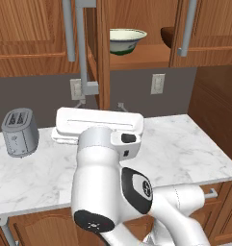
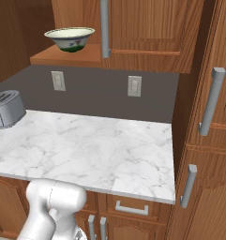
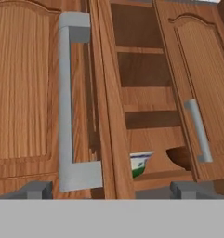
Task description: Open the cabinet. Pick the bowls from the counter and place them in the cabinet. Then close the cabinet.
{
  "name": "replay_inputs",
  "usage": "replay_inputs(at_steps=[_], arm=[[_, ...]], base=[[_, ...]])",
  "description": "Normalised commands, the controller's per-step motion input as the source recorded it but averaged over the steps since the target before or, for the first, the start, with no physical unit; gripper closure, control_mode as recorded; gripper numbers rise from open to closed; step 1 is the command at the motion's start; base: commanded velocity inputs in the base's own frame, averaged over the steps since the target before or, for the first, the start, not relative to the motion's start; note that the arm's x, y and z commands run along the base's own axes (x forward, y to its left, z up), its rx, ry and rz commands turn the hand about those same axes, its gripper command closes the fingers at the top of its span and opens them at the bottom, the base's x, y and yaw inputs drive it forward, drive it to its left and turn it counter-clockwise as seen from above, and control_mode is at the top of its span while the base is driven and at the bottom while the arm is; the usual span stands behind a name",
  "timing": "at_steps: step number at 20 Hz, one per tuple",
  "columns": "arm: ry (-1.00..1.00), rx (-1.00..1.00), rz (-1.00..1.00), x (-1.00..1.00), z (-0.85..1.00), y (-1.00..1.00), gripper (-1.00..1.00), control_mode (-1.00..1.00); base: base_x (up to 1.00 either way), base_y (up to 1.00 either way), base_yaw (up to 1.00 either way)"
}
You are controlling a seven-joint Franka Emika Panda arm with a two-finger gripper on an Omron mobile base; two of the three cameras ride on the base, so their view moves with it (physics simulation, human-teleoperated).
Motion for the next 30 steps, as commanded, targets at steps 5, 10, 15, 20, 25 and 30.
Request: replay_inputs(at_steps=[5,10,15,20,25,30], arm=[[-0.02,0.00,0.00,0.33,-0.13,-0.10,-1.00,-1.00],[-0.08,0.00,0.00,0.09,-0.15,0.00,-1.00,-1.00],[-0.09,0.00,0.00,0.13,-0.20,-0.08,-1.00,-1.00],[-0.08,0.00,0.00,0.25,-0.02,-0.26,-1.00,-1.00],[-0.06,0.00,0.00,0.29,0.00,-0.29,-1.00,-1.00],[-0.01,0.00,0.00,0.36,-0.07,-0.23,-1.00,-1.00]], base=[[0.00,0.00,0.00],[0.00,0.00,0.00],[0.00,0.00,0.00],[0.00,0.00,0.00],[0.00,0.00,0.00],[0.00,0.00,0.00]])
